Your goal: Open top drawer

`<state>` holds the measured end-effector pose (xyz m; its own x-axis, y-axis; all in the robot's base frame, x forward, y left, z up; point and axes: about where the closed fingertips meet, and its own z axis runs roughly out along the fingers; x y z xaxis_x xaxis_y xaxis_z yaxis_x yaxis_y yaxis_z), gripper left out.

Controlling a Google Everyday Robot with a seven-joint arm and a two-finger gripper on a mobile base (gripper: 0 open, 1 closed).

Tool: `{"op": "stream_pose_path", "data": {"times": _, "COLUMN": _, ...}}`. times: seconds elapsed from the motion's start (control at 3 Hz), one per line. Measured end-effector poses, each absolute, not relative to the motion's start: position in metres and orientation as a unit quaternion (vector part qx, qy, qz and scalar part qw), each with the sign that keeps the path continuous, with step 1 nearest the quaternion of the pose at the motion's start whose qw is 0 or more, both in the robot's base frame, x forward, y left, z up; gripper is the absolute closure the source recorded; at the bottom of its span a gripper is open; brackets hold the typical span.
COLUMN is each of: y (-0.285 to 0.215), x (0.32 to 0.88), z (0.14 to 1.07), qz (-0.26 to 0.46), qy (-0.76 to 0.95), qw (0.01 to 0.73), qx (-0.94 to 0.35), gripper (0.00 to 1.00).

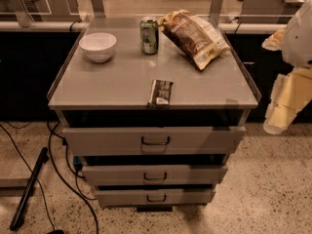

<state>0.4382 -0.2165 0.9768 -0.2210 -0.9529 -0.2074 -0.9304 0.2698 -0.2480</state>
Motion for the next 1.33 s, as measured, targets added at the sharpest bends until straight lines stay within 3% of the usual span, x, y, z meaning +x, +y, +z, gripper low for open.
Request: {"op": "stream_pose_path", "data": {"times": 1.33, "y": -0.19, "x": 0.42, "z": 0.902, "qz": 0.015, "qy": 0.77, "qw": 0.143, "qx": -0.622, "gripper": 0.0}}
